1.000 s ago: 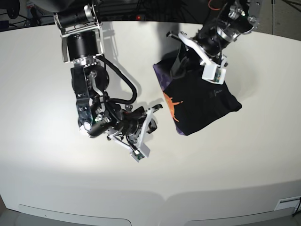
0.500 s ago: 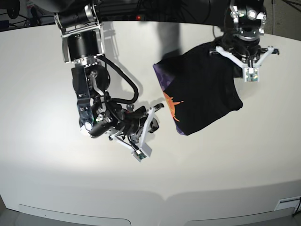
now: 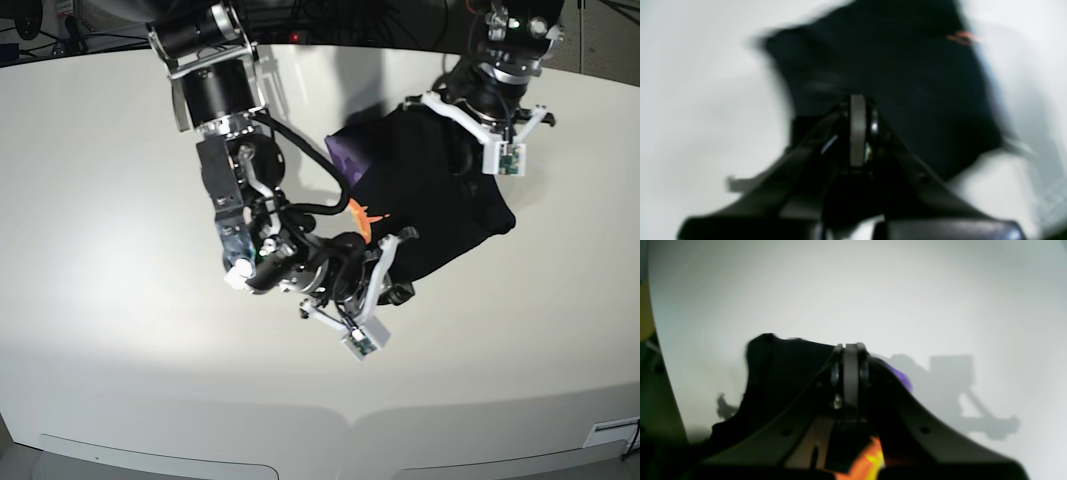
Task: Fold the T-shirt properly
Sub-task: 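Regrasp the folded bundle with both grippers at its edges, then flip and flatten the bundle with both grippers, printed side up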
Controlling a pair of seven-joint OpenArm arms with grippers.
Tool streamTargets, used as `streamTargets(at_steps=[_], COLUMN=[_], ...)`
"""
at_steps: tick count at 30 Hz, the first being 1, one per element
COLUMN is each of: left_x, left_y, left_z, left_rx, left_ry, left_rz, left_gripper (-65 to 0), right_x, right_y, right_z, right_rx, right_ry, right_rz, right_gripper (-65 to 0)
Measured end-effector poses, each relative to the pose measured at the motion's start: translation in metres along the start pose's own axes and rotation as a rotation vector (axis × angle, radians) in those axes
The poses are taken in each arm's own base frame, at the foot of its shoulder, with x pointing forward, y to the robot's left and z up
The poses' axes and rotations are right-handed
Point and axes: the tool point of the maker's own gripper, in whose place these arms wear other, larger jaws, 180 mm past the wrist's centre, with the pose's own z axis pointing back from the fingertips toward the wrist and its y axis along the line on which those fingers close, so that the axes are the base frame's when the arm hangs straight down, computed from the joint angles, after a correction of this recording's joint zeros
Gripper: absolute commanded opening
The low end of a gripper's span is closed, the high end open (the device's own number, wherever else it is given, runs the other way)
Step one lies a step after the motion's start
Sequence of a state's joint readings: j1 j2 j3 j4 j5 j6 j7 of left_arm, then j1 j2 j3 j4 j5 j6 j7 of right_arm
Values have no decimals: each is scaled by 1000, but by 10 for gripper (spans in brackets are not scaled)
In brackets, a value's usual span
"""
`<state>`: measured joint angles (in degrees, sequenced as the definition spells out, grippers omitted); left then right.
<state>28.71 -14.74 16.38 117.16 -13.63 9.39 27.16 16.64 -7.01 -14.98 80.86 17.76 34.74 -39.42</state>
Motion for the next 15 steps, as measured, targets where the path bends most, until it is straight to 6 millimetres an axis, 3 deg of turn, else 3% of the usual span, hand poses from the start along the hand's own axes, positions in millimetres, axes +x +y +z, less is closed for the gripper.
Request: streamTargets(at_steps=[3,5,10,13,15], left_x=[-6,-12,-41,-63,-63], left_y=[-17,-15,4,15,21], left_z=[0,-1,-15,-30,-41], left_rx=[-52,-47,6,36,50], left_ry=[15,29,50,86,73], left_rz=[-9,-10,-29,-28,-37], left_gripper=[-650,-650,-650,-650,-650], right_x=[-9,-32,-86,-98,-105], right_y=[16,17,-12,-16,-14], right_z=[-15,-24,-33,-30,-28], right_rx=[19,13,-95,-102,-100], right_ry=[33,112,256,287,293], right_rz=[62,104,99,91,83], right_gripper=[-650,-650,-650,-650,-650])
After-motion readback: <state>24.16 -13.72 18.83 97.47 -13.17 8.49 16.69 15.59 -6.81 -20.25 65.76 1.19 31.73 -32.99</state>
